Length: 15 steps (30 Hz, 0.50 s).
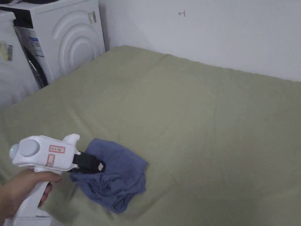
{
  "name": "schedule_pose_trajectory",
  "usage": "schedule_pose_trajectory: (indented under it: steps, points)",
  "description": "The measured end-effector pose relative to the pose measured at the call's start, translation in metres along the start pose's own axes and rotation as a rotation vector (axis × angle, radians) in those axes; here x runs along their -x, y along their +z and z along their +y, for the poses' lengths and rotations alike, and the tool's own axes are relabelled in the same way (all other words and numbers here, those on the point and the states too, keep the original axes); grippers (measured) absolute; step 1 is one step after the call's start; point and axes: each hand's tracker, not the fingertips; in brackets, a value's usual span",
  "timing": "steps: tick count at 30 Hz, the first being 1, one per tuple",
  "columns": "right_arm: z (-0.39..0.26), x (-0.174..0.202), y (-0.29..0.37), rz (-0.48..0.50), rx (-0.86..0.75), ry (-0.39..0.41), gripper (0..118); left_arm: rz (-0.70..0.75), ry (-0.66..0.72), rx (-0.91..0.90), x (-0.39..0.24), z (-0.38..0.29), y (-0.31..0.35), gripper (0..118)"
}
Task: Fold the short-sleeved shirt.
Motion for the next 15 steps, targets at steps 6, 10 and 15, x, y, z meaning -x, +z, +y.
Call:
schedule_pose_trajectory:
  steps: [6,10,15]
  points:
    - [-0.007,0.019,-0.013,-0.008,0.044,0.005,0,0.001,0.039,0.016,0.020,-0.004,0.005,118]
    - [-0.012,0.029,-0.022,0.014,0.087,0.032,0,-0.051,0.028,-0.103,0.031,-0.005,0.053,118]
    - [-0.014,0.048,-0.026,0.033,0.100,0.092,0,0.317,0.130,-0.125,0.063,-0.008,0.099,118]
